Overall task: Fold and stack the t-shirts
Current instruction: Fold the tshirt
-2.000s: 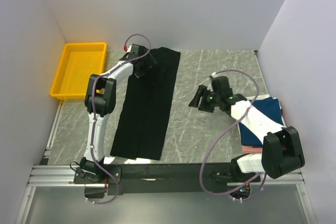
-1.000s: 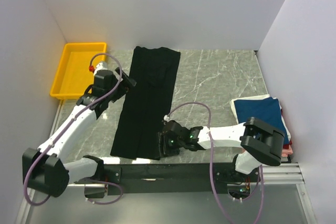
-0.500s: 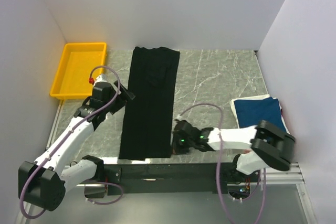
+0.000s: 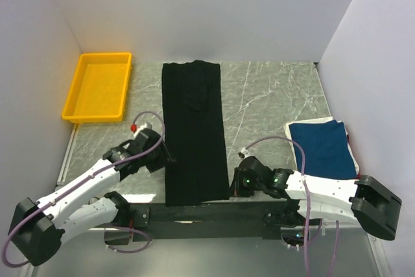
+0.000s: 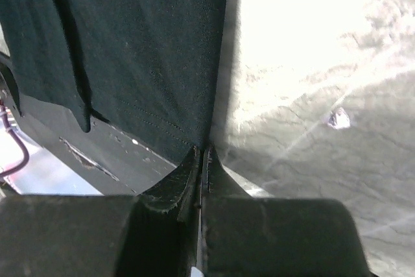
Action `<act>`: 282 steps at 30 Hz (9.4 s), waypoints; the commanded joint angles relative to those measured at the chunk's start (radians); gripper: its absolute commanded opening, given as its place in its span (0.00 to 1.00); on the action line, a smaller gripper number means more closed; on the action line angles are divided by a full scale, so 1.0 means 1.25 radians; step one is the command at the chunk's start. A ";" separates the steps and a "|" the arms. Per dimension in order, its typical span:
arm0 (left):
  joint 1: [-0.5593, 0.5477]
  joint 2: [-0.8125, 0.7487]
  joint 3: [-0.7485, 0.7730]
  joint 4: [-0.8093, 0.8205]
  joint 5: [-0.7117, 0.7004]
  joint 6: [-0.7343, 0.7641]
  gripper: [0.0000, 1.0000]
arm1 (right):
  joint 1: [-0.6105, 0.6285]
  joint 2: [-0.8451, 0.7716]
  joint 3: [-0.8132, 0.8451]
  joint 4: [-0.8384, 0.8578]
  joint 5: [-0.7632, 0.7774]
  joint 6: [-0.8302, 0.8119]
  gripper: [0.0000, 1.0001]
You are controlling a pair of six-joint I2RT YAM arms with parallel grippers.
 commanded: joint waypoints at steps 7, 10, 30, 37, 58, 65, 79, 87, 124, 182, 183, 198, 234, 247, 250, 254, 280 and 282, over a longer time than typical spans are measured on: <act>-0.187 -0.076 -0.024 -0.254 -0.085 -0.216 0.48 | -0.003 -0.053 -0.016 -0.065 -0.026 -0.012 0.00; -0.230 -0.087 -0.041 -0.268 -0.065 -0.249 0.45 | -0.004 -0.066 -0.021 -0.062 -0.033 -0.008 0.00; -0.516 -0.044 -0.143 -0.168 -0.064 -0.462 0.49 | -0.050 -0.077 -0.020 -0.077 -0.114 -0.074 0.00; -0.526 -0.088 -0.187 -0.147 -0.111 -0.508 0.44 | -0.058 -0.085 -0.016 -0.072 -0.134 -0.089 0.00; -0.569 -0.175 -0.043 -0.271 -0.193 -0.479 0.00 | -0.058 -0.238 0.062 -0.239 -0.178 -0.141 0.00; -0.522 -0.186 0.045 -0.282 -0.341 -0.381 0.00 | -0.226 -0.110 0.231 -0.303 -0.185 -0.296 0.00; -0.103 0.068 0.118 0.108 -0.228 0.016 0.00 | -0.329 0.226 0.408 -0.071 -0.094 -0.219 0.00; 0.013 0.195 0.145 0.218 -0.170 0.013 0.00 | -0.403 0.375 0.490 -0.043 -0.061 -0.240 0.00; 0.240 0.609 0.472 0.268 -0.008 0.160 0.70 | -0.586 0.716 0.850 -0.077 -0.218 -0.292 0.55; 0.240 0.846 0.717 0.218 0.153 0.227 0.01 | -0.442 0.863 1.077 -0.087 -0.204 -0.321 0.39; 0.240 0.844 0.723 0.207 0.148 0.230 0.01 | -0.443 0.896 1.079 -0.073 -0.209 -0.317 0.39; 0.240 0.651 0.556 0.236 0.144 0.190 0.04 | -0.497 1.024 1.093 -0.028 -0.424 -0.247 0.37; 0.207 0.143 -0.144 0.422 0.210 0.071 0.49 | -0.527 0.328 0.240 0.211 -0.285 -0.187 0.59; 0.206 0.205 -0.171 0.514 0.215 0.044 0.44 | -0.525 0.388 0.224 0.252 -0.268 -0.171 0.55; 0.203 0.220 -0.175 0.514 0.204 0.039 0.41 | -0.525 0.403 0.220 0.259 -0.269 -0.169 0.54; 0.197 0.225 -0.182 0.519 0.186 0.030 0.40 | -0.524 0.420 0.212 0.278 -0.271 -0.162 0.52; 0.105 0.217 -0.160 0.452 0.086 -0.015 0.01 | -0.519 0.392 0.195 0.283 -0.279 -0.171 0.00; 0.093 0.173 -0.163 0.410 0.078 -0.015 0.01 | -0.520 0.359 0.167 0.275 -0.282 -0.177 0.00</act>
